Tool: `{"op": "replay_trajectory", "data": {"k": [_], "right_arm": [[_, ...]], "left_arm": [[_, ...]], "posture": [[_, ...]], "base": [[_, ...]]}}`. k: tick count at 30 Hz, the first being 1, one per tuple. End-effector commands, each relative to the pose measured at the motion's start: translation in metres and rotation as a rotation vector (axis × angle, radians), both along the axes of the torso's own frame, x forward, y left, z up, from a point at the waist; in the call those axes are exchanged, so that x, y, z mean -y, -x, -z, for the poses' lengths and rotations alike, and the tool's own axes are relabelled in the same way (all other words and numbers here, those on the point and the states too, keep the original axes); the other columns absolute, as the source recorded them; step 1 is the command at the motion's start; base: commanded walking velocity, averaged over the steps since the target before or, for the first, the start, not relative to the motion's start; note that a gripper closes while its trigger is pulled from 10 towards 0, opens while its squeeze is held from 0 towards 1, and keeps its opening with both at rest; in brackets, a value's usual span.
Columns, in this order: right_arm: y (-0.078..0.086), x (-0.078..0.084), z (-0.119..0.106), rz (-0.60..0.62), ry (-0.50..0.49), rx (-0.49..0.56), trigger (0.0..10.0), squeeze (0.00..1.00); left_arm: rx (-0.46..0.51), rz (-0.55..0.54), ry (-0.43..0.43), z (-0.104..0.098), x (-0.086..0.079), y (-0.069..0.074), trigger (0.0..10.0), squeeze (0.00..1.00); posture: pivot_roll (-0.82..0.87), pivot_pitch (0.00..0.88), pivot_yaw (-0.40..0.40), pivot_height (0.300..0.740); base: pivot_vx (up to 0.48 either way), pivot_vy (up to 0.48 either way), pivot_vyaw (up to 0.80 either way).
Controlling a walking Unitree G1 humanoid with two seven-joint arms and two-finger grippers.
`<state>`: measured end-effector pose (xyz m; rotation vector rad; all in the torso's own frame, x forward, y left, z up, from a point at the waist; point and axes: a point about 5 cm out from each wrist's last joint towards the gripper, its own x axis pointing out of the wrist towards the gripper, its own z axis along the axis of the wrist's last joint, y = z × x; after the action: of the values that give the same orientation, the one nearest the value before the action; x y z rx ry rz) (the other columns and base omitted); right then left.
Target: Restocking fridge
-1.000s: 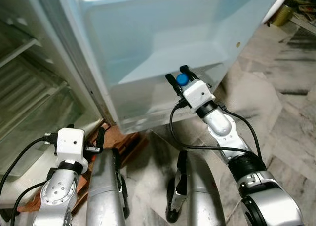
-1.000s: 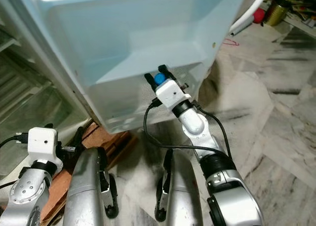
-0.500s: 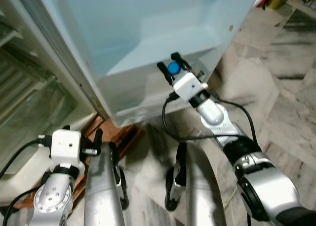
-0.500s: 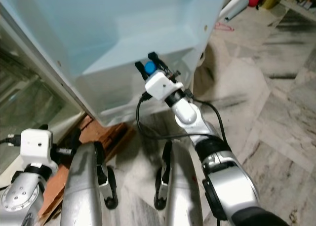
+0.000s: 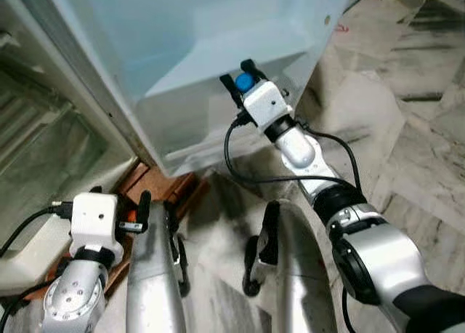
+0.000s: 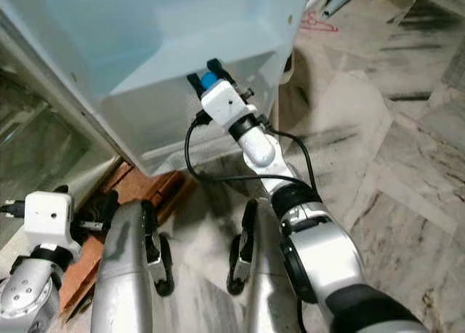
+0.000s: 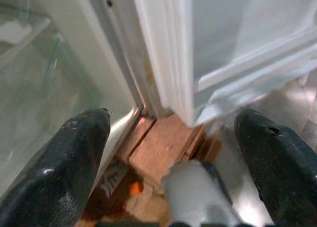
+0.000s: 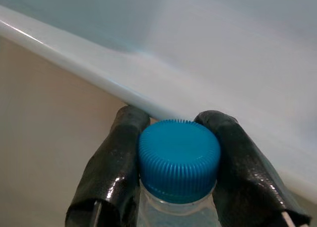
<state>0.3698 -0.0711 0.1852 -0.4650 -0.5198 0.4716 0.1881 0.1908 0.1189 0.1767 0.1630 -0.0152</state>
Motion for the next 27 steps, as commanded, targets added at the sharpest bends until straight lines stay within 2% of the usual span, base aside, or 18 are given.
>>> {"op": "replay_trajectory", "data": {"k": [1,7,14,20,22,27], "right_arm": [[0.006,0.025,0.065,0.130,0.072,-0.301,10.0,0.00],[0.006,0.023,0.065,0.145,0.067,-0.287,10.0,0.00],[0.001,0.017,0.038,0.131,-0.067,-0.187,10.0,0.00],[0.004,0.012,0.033,0.091,-0.109,-0.150,10.0,0.00],[0.005,0.010,0.024,0.079,-0.083,-0.069,10.0,0.00],[0.004,0.011,0.002,0.043,-0.103,0.034,10.0,0.00]], "left_arm": [[-0.022,-0.007,-0.002,0.001,-0.001,0.005,10.0,0.00],[-0.025,-0.009,-0.005,-0.001,0.000,0.005,10.0,0.00],[-0.028,-0.016,0.004,-0.001,0.002,0.009,10.0,0.00],[-0.019,-0.016,0.019,-0.001,0.005,0.004,10.0,0.00],[-0.016,-0.006,0.029,-0.001,0.009,0.001,10.0,0.00],[-0.015,-0.005,0.036,0.000,0.011,-0.001,10.0,0.00]], "posture": [[0.32,0.396,-0.026,0.556],[0.33,0.392,-0.029,0.556],[0.32,0.387,-0.040,0.556],[0.30,0.375,-0.046,0.551],[0.28,0.374,-0.046,0.536],[0.28,0.368,-0.056,0.531]], "base": [[0.000,0.000,0.00],[0.000,0.000,0.00],[0.000,0.000,0.00],[0.000,0.000,0.00],[0.000,0.000,0.00],[0.000,0.000,0.00]]}}
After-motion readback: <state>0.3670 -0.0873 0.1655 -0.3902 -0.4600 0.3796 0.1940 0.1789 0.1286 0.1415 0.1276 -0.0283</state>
